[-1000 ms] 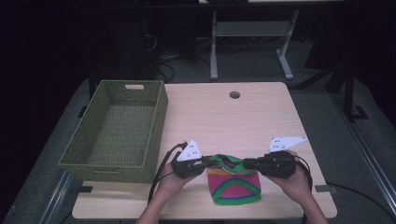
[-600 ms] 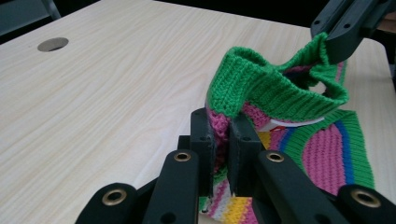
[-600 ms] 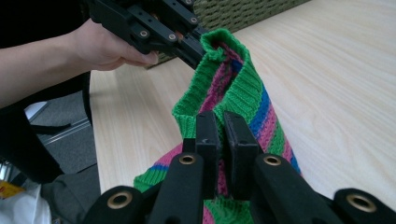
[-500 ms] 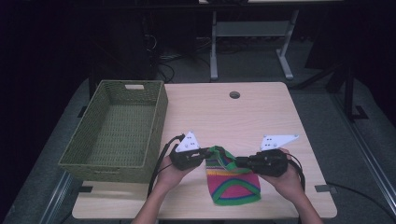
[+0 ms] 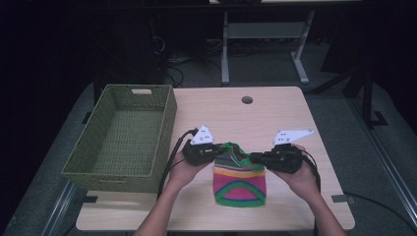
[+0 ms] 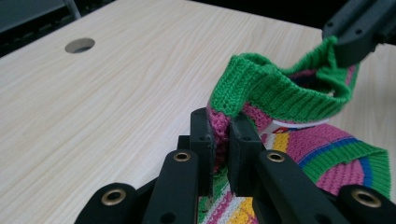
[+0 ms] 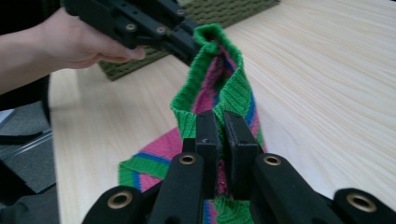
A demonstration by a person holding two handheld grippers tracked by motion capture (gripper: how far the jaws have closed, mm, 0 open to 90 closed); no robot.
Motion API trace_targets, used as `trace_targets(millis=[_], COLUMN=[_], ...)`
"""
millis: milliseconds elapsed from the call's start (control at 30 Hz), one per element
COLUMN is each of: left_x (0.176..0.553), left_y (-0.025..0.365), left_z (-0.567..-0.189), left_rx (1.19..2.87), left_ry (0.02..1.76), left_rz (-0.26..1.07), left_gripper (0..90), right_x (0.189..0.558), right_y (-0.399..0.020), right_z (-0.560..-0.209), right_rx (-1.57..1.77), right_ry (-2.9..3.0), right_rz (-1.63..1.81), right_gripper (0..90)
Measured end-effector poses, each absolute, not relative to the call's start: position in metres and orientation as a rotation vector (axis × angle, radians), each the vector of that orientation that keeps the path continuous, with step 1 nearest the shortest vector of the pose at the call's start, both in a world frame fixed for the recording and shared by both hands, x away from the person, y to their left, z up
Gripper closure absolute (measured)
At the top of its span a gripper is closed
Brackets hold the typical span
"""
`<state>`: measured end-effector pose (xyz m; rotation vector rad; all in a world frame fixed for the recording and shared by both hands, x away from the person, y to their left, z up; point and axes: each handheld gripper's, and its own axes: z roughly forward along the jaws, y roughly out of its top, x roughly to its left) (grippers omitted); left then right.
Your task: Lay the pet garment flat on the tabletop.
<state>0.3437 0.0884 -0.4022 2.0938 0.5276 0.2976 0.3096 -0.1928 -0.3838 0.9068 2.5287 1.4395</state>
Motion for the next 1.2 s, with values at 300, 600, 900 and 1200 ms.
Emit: trace_targets(millis=[300, 600, 900, 1200], left_x=[0.355, 0.370, 0.397, 0.384], left_y=[0.087, 0.082, 0.083, 0.080], left_z=[-0.412, -0.417, -0.416, -0.426], left_rx=[2.106, 2.089, 2.047, 2.086], left_ry=[0.573, 0.635, 0.812, 0.773], left_rz=[0.290, 0.290, 0.358, 0.257], left_gripper=[81.2, 80.6, 49.4, 50.5], right_x=[0.332, 0.357, 0.414, 0.400], right_y=[-0.197, -0.204, -0.211, -0.211], right_z=[-0.386, -0.388, -0.392, -0.410], right_rx=[0.969, 1.034, 1.246, 1.241], right_ry=[2.533, 2.507, 2.292, 2.502], right_rz=[1.395, 1.344, 1.358, 1.234], right_gripper=[84.8, 84.2, 64.5, 60.5])
